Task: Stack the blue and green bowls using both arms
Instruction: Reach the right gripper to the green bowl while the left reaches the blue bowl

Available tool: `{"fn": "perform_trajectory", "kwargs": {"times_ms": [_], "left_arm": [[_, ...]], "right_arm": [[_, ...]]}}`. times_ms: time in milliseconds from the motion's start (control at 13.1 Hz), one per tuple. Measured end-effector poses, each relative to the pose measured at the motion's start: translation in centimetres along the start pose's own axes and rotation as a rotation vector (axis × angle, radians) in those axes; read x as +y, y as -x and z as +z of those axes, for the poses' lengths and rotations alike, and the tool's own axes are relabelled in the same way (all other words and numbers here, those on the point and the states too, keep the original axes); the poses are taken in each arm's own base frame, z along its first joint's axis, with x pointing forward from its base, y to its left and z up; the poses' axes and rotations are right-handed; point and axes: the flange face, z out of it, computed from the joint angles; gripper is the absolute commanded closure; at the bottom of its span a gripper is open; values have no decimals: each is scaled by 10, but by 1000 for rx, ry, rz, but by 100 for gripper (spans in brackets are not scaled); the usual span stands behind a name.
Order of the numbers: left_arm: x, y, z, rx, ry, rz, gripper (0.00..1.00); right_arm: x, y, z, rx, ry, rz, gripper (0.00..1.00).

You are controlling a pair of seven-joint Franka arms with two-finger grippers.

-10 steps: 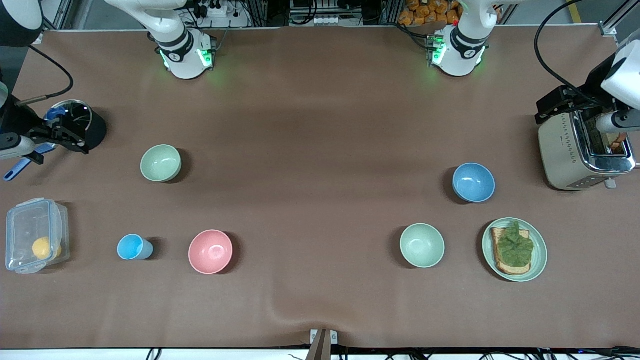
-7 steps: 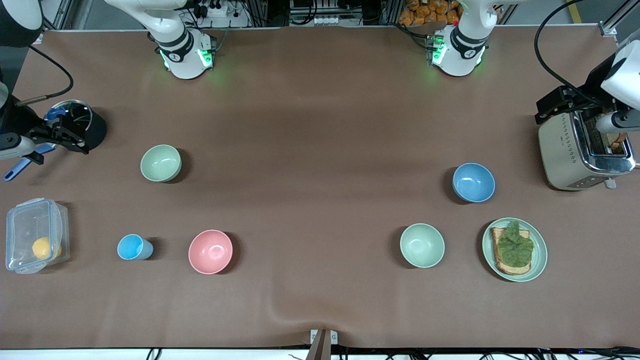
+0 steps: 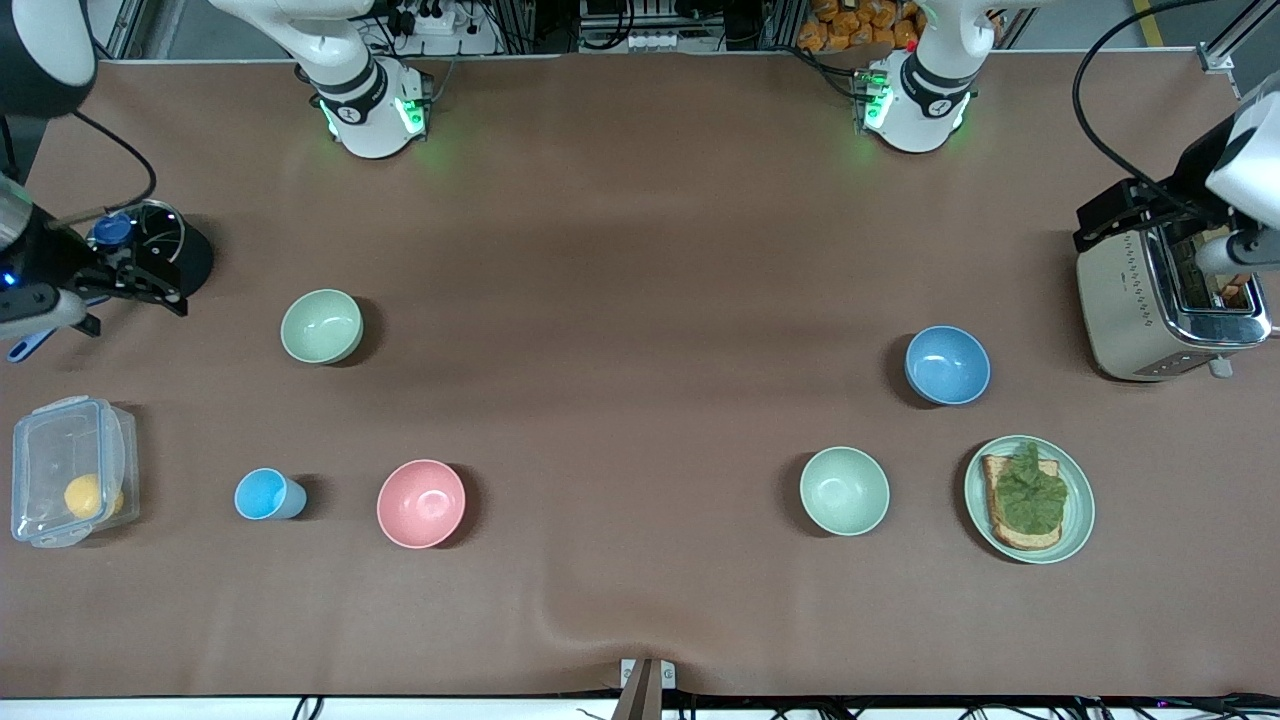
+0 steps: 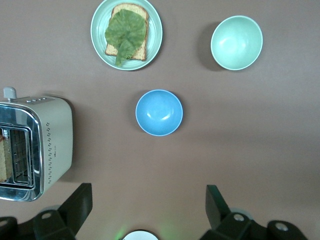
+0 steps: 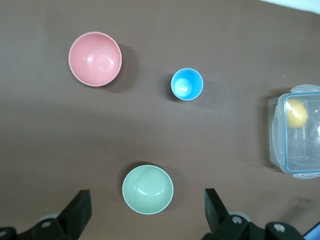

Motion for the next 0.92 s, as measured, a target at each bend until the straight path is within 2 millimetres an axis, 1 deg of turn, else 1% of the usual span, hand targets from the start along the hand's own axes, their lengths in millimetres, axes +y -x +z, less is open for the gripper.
{"fn": "perform_trajectory", "kwargs": {"times_ms": [230, 460, 690, 843, 920], "left_arm": [[-2, -13, 30, -58, -5, -4, 0], [-6, -27, 71, -97, -12, -13, 0], [-9, -37, 116, -91, -30, -14, 0], [-14, -40, 149, -82, -29, -22, 0], [-18, -41, 166, -74, -26, -28, 0]], "right_arm": [[4, -7, 26, -45, -14, 3, 0], [10, -7, 50, -114, -34, 5, 0], [33, 7, 80, -184, -63, -6, 0], [50, 23, 105, -235, -86, 12, 0], [55, 30, 116, -257, -96, 22, 0]]}}
